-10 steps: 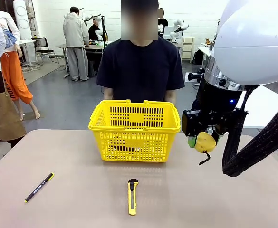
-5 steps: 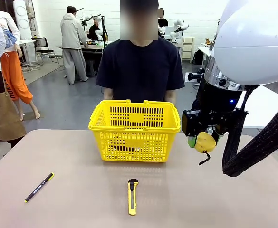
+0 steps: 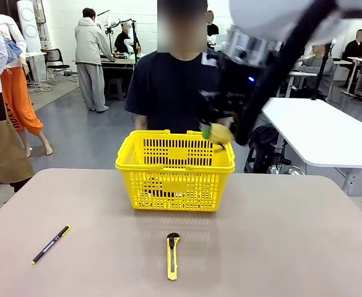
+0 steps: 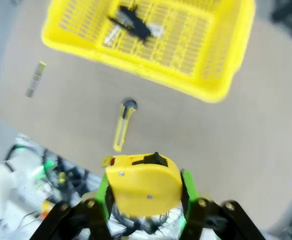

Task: Place the items the person wants into the basket.
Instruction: Pick up the item the person points to and place it in the Market Basket.

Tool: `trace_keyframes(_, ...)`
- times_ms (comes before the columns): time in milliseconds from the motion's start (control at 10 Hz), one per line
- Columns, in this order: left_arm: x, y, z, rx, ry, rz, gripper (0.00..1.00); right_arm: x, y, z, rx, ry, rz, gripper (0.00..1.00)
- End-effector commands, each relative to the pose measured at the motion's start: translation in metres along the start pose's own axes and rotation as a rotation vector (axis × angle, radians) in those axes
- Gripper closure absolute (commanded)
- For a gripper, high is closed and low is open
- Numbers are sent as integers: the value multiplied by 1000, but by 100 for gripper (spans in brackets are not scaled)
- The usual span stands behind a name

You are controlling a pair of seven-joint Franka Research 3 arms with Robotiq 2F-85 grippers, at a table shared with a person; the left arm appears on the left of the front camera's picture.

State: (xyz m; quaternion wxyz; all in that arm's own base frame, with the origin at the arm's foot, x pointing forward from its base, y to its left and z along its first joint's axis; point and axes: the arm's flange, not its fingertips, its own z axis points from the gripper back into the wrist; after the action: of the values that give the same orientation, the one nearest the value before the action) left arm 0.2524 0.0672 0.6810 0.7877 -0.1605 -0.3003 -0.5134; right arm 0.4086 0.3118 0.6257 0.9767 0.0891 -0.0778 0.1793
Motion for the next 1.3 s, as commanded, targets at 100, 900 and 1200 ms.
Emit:
trace_keyframes(100, 0, -1, 0, -4, -7, -4, 0, 60, 26, -13, 27, -5, 134, 35)
trace_keyframes(900, 0, -1, 0, -4, -7, -4, 0, 123, -10, -104, -1, -6, 122, 35)
trace_keyframes(1200, 0, -1, 0, -4, -7, -4, 0, 119, -15, -111, 15, 7, 113, 35)
